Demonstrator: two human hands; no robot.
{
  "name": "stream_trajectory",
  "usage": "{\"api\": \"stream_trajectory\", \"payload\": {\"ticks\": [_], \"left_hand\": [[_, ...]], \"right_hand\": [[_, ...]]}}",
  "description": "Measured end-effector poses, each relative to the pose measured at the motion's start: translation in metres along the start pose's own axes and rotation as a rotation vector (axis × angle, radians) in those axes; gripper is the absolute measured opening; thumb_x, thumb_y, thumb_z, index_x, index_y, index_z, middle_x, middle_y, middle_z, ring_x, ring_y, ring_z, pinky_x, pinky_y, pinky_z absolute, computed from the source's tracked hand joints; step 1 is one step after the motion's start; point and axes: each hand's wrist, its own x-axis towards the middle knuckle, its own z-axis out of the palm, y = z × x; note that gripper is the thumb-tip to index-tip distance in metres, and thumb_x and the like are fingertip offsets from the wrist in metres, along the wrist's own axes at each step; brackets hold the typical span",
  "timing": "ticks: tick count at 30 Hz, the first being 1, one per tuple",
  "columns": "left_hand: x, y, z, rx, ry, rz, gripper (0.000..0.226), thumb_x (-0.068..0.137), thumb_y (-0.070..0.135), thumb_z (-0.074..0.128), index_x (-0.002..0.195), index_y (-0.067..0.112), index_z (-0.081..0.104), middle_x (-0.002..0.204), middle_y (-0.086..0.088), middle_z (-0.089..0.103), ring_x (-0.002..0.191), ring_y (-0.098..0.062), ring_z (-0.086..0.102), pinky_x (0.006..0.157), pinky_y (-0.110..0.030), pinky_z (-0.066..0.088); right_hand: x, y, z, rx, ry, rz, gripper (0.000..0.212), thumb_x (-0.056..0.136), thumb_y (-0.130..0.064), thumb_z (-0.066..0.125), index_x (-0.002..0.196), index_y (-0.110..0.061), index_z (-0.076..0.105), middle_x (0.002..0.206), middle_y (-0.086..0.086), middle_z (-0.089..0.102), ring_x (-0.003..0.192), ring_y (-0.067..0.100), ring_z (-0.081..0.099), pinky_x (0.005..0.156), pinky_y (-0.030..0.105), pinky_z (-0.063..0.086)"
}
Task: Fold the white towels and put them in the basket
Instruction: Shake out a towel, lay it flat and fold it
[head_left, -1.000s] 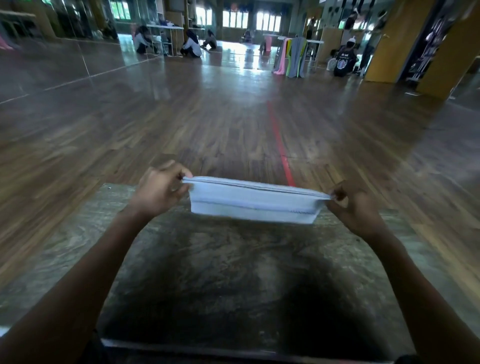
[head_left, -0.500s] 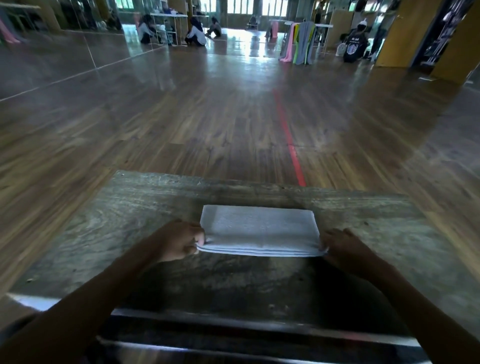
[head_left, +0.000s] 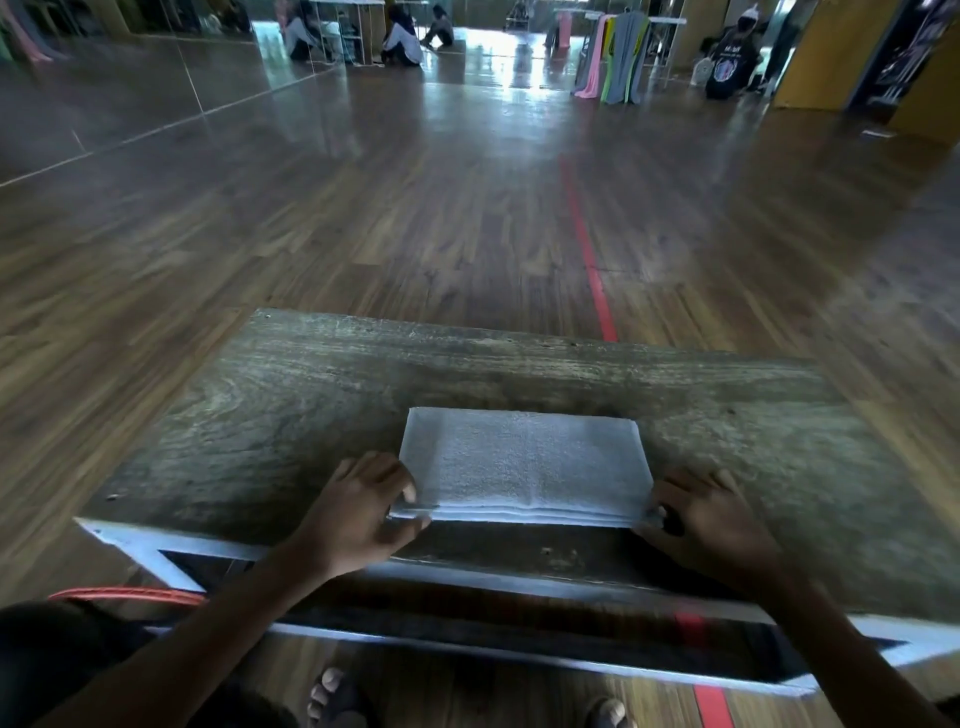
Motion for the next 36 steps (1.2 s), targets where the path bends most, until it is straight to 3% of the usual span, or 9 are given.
{"api": "stream_trajectory", "payload": {"ticks": [3,6,10,14,18,21,23,29,36], "left_hand": [[0.015,0.021,0.007,-0.007,0.066,-0.009,0.024,0.082,0.049,0.054,0.093,0.029,0.064,0.097,0.014,0.061,0.097,-0.008,0.056,0.078,-0.029,0.043],[0.03,0.04,0.018,-0.013,0.014,-0.018,0.032,0.084,0.049,0.049,0.102,0.031,0.067,0.102,0.014,0.065,0.099,-0.008,0.059,0.082,-0.029,0.042],[0.046,0.053,0.03,-0.036,-0.073,0.0,0.032,0.086,0.048,0.047,0.101,0.031,0.069,0.1,0.014,0.066,0.096,-0.009,0.058,0.083,-0.031,0.039],[0.057,0.055,0.027,-0.137,-0.11,-0.037,0.018,0.09,0.034,0.058,0.099,0.03,0.073,0.102,0.016,0.068,0.096,-0.004,0.056,0.087,-0.029,0.034],[0.061,0.05,0.022,-0.312,-0.163,-0.104,0.011,0.087,0.028,0.066,0.093,0.028,0.075,0.093,0.015,0.071,0.089,0.005,0.055,0.085,-0.018,0.037],[0.06,0.049,0.017,-0.403,-0.164,-0.128,0.01,0.086,0.022,0.067,0.091,0.025,0.076,0.088,0.015,0.071,0.084,0.006,0.058,0.079,-0.008,0.038],[0.057,0.049,0.015,-0.377,-0.153,-0.091,0.01,0.087,0.023,0.067,0.09,0.026,0.076,0.087,0.016,0.07,0.084,0.005,0.058,0.078,-0.006,0.037],[0.042,0.047,0.022,-0.081,-0.114,0.125,0.024,0.084,0.046,0.048,0.09,0.034,0.069,0.09,0.019,0.066,0.088,-0.003,0.058,0.08,-0.026,0.043],[0.031,0.031,0.014,0.007,-0.096,0.224,0.018,0.086,0.039,0.049,0.081,0.032,0.065,0.084,0.017,0.064,0.08,-0.002,0.058,0.078,-0.026,0.047]], "right_hand": [[0.014,-0.023,-0.002,0.083,0.083,-0.012,0.031,0.08,-0.054,0.044,0.088,-0.029,0.061,0.092,-0.009,0.062,0.086,0.013,0.059,0.075,0.03,0.032],[0.029,-0.045,0.007,0.14,0.034,-0.04,0.034,0.084,-0.048,0.044,0.103,-0.027,0.062,0.104,-0.009,0.062,0.097,0.011,0.057,0.081,0.028,0.034],[0.037,-0.056,0.021,0.151,-0.013,-0.072,0.033,0.088,-0.045,0.041,0.102,-0.027,0.065,0.103,-0.011,0.063,0.097,0.009,0.056,0.081,0.023,0.037],[0.038,-0.055,0.021,0.193,-0.014,-0.037,0.014,0.091,-0.03,0.055,0.099,-0.023,0.065,0.101,-0.009,0.063,0.095,0.008,0.055,0.074,0.019,0.036],[0.032,-0.053,0.018,0.291,-0.02,-0.021,0.012,0.092,-0.028,0.055,0.101,-0.025,0.063,0.099,-0.012,0.062,0.09,0.003,0.056,0.076,0.02,0.046],[0.029,-0.052,0.017,0.306,-0.028,-0.045,0.012,0.093,-0.029,0.054,0.101,-0.026,0.062,0.098,-0.013,0.06,0.088,0.0,0.054,0.075,0.017,0.045],[0.028,-0.053,0.018,0.296,-0.029,-0.059,0.012,0.092,-0.031,0.053,0.1,-0.027,0.062,0.099,-0.013,0.059,0.088,-0.001,0.052,0.075,0.017,0.044],[0.023,-0.049,0.021,0.225,-0.051,-0.127,0.014,0.087,-0.036,0.054,0.094,-0.027,0.062,0.104,-0.01,0.056,0.099,0.004,0.05,0.082,0.019,0.039],[0.014,-0.041,0.025,0.114,0.032,-0.13,0.017,0.082,-0.04,0.046,0.088,-0.03,0.058,0.095,-0.012,0.056,0.092,0.007,0.053,0.079,0.022,0.039]]}}
